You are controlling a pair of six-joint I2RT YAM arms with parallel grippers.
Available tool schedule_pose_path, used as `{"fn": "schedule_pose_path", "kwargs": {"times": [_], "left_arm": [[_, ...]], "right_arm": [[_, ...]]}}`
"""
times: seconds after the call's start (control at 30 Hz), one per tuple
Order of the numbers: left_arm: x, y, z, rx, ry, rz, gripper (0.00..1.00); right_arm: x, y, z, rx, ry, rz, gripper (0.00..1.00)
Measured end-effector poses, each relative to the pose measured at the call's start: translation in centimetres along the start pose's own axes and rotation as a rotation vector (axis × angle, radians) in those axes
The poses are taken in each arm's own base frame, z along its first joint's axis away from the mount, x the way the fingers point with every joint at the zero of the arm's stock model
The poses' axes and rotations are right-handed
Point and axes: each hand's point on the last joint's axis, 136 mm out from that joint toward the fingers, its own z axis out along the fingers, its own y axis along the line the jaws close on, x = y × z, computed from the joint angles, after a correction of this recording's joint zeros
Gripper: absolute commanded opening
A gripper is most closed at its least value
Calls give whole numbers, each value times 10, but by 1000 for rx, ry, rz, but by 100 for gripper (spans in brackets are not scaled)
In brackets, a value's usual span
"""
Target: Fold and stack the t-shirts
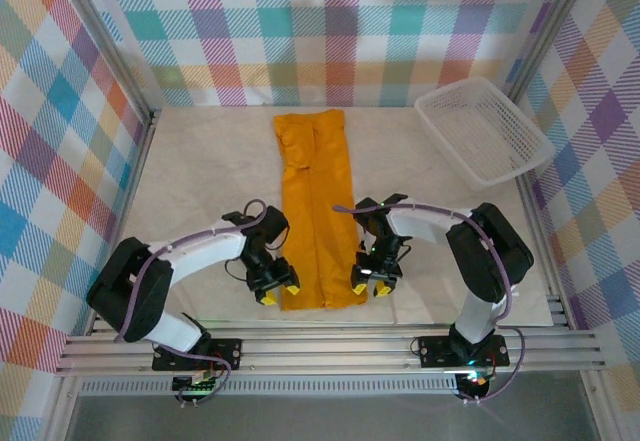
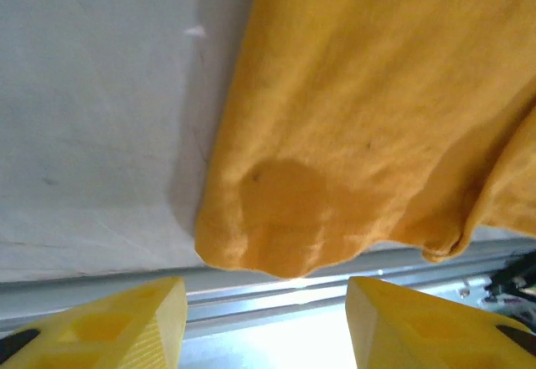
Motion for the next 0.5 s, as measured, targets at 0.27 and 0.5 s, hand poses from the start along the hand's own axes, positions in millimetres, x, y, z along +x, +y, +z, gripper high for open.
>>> {"fn": "schedule_pose_path", "kwargs": {"times": [0.27, 0.5], "left_arm": [[4, -10, 27, 18, 21, 20, 35], [2, -13, 37, 31, 42, 0, 0]], "right_arm": [[8, 0, 15, -36, 34, 35, 47], [-9, 19, 15, -122, -12, 78, 18]]}}
